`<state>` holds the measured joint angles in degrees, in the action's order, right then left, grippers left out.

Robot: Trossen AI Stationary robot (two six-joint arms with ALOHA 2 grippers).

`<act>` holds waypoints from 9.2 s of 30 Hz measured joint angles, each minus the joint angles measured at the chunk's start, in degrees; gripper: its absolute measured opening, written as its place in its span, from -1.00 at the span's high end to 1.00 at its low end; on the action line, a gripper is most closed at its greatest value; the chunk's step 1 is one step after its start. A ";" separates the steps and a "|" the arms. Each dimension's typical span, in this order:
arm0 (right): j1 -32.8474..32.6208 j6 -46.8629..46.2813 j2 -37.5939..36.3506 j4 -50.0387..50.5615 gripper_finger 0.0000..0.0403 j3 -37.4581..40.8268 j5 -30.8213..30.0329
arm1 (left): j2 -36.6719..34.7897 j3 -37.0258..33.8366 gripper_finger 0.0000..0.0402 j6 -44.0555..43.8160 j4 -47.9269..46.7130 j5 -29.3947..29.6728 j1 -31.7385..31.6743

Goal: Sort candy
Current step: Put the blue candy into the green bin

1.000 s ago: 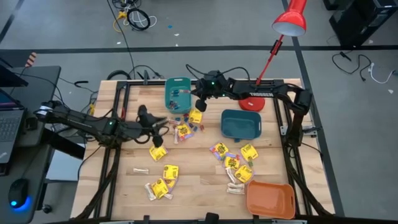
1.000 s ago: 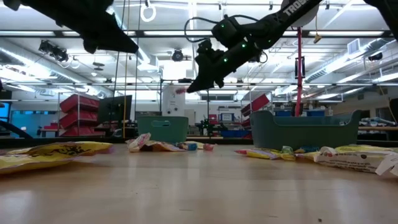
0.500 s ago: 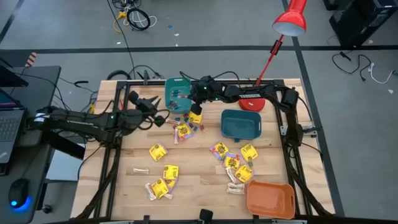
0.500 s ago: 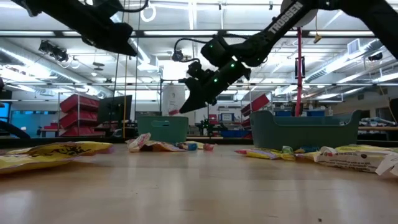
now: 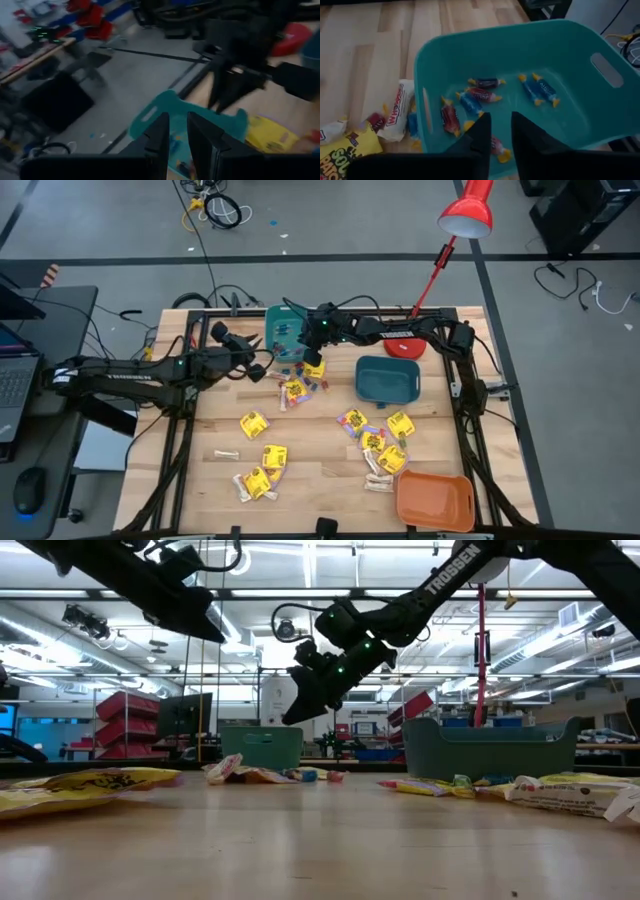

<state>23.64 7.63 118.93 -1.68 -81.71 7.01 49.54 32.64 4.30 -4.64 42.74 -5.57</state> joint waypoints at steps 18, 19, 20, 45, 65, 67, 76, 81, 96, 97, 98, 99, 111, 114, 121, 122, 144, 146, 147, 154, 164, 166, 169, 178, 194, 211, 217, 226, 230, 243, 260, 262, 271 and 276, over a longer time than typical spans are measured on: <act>-4.68 12.79 -10.68 22.79 0.44 0.02 0.08 | 0.02 0.00 0.65 6.47 -4.40 -26.27 -5.17; -5.35 13.03 -10.32 22.85 0.43 0.02 0.08 | 0.28 0.00 0.65 6.85 -4.33 -26.28 -5.63; -6.02 13.13 -9.75 23.15 0.43 0.02 0.07 | 0.52 0.00 0.65 7.24 -4.20 -26.30 -6.11; -12.81 8.55 -7.41 23.50 0.29 0.61 -4.42 | 11.14 0.00 0.65 7.34 -2.24 -26.27 -11.74; -13.77 6.90 1.80 24.84 0.28 0.66 -4.46 | 6.64 0.02 0.65 7.71 -4.08 -37.06 -11.67; -13.77 6.72 2.51 24.48 0.29 0.58 -4.46 | 6.43 0.00 0.65 7.67 -4.58 -37.46 -11.69; -13.79 6.01 2.99 24.34 0.29 0.48 -4.38 | 6.45 0.00 0.65 7.43 -4.53 -37.44 -11.69; -13.81 6.01 3.02 24.36 0.31 0.51 -4.38 | 6.45 0.00 0.65 7.39 -4.48 -37.44 -11.69; -13.70 7.06 0.80 27.00 0.97 0.83 -2.74 | 6.47 0.00 0.65 7.78 -4.84 -36.65 -11.69; -13.70 6.91 0.51 26.94 0.98 0.85 -2.74 | 6.47 0.00 0.65 7.96 -4.84 -36.41 -11.69; -13.72 6.91 0.31 27.07 0.98 0.84 -2.68 | 6.47 0.00 0.65 8.34 -4.90 -35.90 -11.69; -13.73 6.91 0.04 27.20 0.99 0.83 -2.64 | 6.47 0.00 0.65 8.62 -4.94 -35.38 -11.69; -14.02 2.54 -6.23 25.27 1.00 0.77 -10.45 | 6.47 0.00 0.65 10.12 -5.14 -47.10 -11.84; -14.03 0.99 -7.94 20.80 1.00 0.74 -10.63 | 6.47 0.00 0.65 10.45 -4.71 -50.64 -11.80; -14.35 2.01 -8.69 10.78 1.00 0.70 -9.96 | 6.49 0.00 0.65 10.47 0.54 -50.88 -11.80; -14.43 2.32 -8.69 9.93 1.00 0.70 -9.88 | 6.48 0.00 0.65 10.47 1.35 -50.14 -11.80; -13.81 2.16 -8.63 7.03 1.00 0.66 -11.11 | 10.20 0.02 0.64 12.00 4.91 -44.52 -11.80; -13.58 1.26 -8.66 7.37 1.00 0.59 -11.10 | 9.20 0.02 0.64 12.04 3.19 -39.96 -11.81; -13.44 1.06 -8.68 7.50 1.00 0.59 -11.09 | 8.88 0.02 0.64 12.12 2.10 -37.83 -11.84; -12.89 0.90 -8.68 6.37 1.00 0.59 -11.09 | 8.59 0.02 0.64 14.58 1.81 -36.03 -11.78; -12.04 0.86 -8.68 5.59 1.00 0.59 -11.09 | 8.57 0.02 0.64 14.91 6.34 -38.95 -11.67; -11.86 0.86 -8.68 5.51 1.00 0.59 -11.09 | 8.59 0.02 0.64 14.77 7.33 -38.92 -11.67; -11.75 0.92 -8.68 4.93 1.00 0.59 -11.11 | 8.59 0.02 0.64 14.66 8.26 -38.90 -11.67; -11.78 0.91 -8.68 4.26 1.00 0.59 -10.48 | 8.59 0.02 0.64 13.15 7.35 -38.77 -11.64; -11.78 1.10 -8.68 4.23 1.00 0.61 -10.39 | 8.59 0.02 0.63 12.82 9.29 -38.38 -11.63; -11.78 1.30 -8.68 4.25 1.00 0.63 -10.36 | 8.59 0.02 0.98 13.15 9.24 -38.44 -11.62; -11.78 2.61 -8.68 4.29 0.95 0.63 -10.34 | 8.59 0.02 0.99 13.27 9.45 -38.42 -11.60; -11.09 2.16 -8.66 6.39 0.66 0.66 -13.07 | 8.58 0.02 1.00 13.38 10.05 -34.69 -11.60; -10.42 1.18 -8.66 8.65 0.59 0.66 -15.05 | 8.57 0.02 1.00 13.57 10.86 -30.31 -11.66; -7.39 -2.03 -11.40 19.97 0.60 0.70 -16.18 | 9.13 0.02 1.00 6.41 8.81 -31.21 -20.53; -6.60 -1.02 -12.66 22.54 0.61 0.70 -16.13 | 23.90 2.43 1.00 2.50 9.40 -36.94 -27.90; -6.56 -1.02 -12.66 22.48 0.61 0.70 -16.13 | 25.22 3.07 1.00 2.46 9.06 -36.94 -27.90; -6.56 -1.42 -12.66 22.48 0.61 0.69 -14.59 | 27.02 4.02 1.00 -0.94 3.11 -35.61 -27.86; -6.56 -1.46 -12.66 22.46 0.61 0.69 -14.43 | 27.02 4.02 0.93 -1.99 1.91 -35.52 -27.86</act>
<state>17.08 6.17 106.28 20.78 -81.03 -7.42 76.55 36.67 2.31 -2.74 7.22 -33.43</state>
